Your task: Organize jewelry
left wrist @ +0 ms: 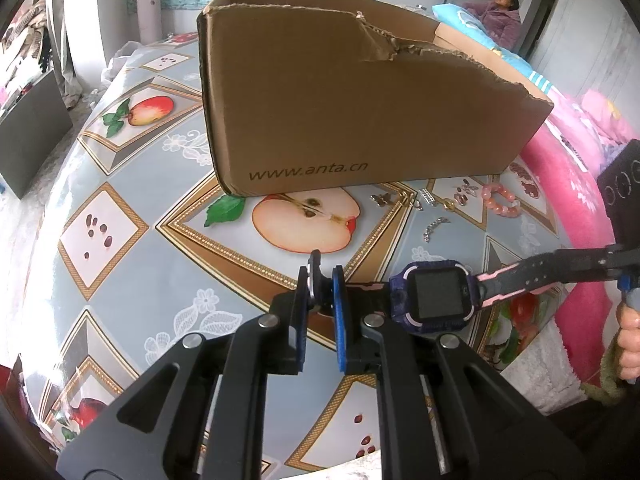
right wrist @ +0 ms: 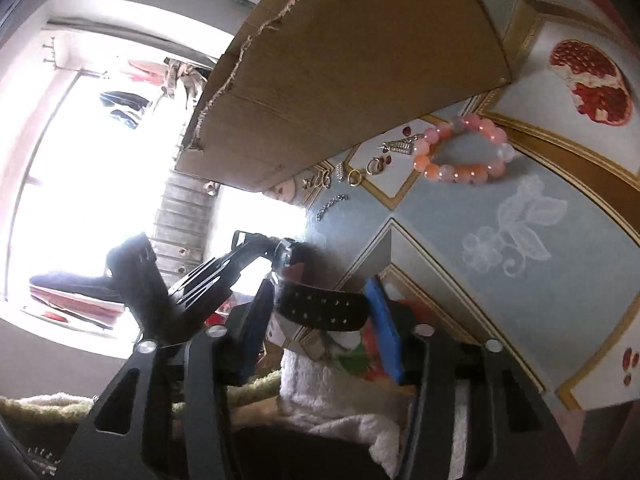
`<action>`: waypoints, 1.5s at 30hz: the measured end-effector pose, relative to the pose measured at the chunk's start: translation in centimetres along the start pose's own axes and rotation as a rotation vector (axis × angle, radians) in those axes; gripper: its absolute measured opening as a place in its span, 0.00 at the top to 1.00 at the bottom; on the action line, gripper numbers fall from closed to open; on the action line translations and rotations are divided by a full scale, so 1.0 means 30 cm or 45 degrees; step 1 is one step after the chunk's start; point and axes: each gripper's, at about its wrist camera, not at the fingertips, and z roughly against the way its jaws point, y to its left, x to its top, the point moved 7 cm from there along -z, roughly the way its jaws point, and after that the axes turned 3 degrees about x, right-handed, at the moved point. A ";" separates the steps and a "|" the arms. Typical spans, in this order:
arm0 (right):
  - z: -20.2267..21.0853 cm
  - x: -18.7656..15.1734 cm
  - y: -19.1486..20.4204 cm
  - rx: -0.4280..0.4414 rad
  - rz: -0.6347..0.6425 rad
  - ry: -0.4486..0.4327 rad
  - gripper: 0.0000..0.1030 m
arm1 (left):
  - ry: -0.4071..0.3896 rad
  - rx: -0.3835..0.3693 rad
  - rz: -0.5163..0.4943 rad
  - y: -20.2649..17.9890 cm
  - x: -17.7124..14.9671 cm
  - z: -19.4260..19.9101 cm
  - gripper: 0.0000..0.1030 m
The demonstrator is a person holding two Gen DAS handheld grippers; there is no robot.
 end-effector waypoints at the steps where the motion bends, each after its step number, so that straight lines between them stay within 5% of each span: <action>1: -0.010 0.003 0.001 0.005 -0.007 0.010 0.61 | -0.002 0.000 -0.001 -0.001 -0.001 0.000 0.90; 6: -0.032 0.004 0.008 0.019 0.003 0.011 0.80 | -0.024 0.011 -0.003 -0.003 -0.007 0.003 0.90; 13: 0.008 0.024 0.070 0.048 0.115 -0.033 0.84 | -0.035 0.058 -0.053 -0.023 -0.008 0.029 0.91; 21: 0.091 0.070 0.232 0.077 0.372 -0.085 0.84 | -0.138 0.065 -0.079 -0.059 0.050 0.223 0.91; 26: 0.198 0.181 0.382 0.076 0.585 -0.178 0.84 | -0.306 0.031 -0.099 -0.083 0.220 0.410 0.91; 30: 0.262 0.324 0.456 0.035 0.704 -0.246 0.84 | -0.350 -0.015 -0.086 -0.092 0.405 0.434 0.91; 33: 0.252 0.469 0.461 -0.028 0.730 -0.227 0.84 | -0.330 -0.007 -0.101 -0.101 0.525 0.379 0.91; 38: 0.126 0.687 0.373 -0.151 0.632 -0.058 0.84 | -0.133 0.020 -0.140 -0.098 0.699 0.141 0.91; 41: 0.027 0.771 0.290 -0.194 0.549 0.090 0.84 | 0.003 0.138 -0.267 -0.105 0.746 -0.032 0.91; 45: -0.069 0.849 0.225 -0.346 0.584 0.152 0.84 | 0.154 0.116 -0.314 -0.110 0.777 -0.189 0.91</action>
